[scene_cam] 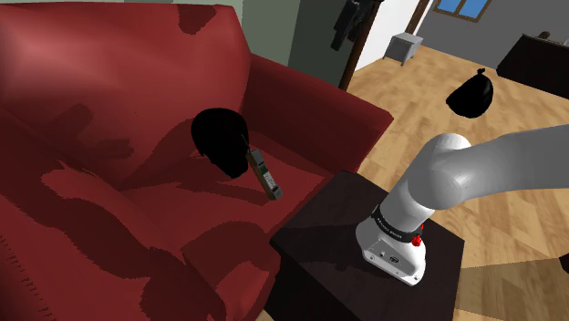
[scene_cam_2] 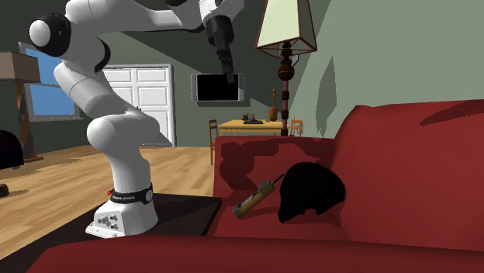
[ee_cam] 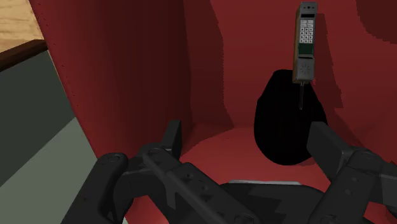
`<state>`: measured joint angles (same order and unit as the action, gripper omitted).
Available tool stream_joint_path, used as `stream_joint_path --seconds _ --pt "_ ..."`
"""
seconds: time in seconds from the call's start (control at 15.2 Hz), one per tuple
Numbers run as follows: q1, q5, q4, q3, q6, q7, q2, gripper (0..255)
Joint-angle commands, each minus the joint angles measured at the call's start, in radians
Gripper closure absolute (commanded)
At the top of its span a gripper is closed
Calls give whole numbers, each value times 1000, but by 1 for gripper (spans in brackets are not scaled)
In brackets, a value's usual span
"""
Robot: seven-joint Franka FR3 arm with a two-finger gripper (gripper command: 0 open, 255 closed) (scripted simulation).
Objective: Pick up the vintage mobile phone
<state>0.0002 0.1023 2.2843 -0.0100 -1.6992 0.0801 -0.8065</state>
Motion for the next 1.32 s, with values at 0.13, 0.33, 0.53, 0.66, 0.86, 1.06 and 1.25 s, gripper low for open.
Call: stream_joint_path --seconds 0.13,0.33,0.53,0.66,0.86,1.06,1.25 --pt "7 -8 43 -12 -54 -17 22 0" --pt "16 -20 99 -31 -136 -41 63 0" --pt "26 -31 146 -51 -220 -65 116 0" --pt "33 -38 172 -64 -277 -82 157 0" --pt "42 -46 203 -85 -363 -107 228 0" --pt "49 -51 222 -107 -450 -132 310 0" --pt "55 -52 231 -130 -535 -160 402 0"
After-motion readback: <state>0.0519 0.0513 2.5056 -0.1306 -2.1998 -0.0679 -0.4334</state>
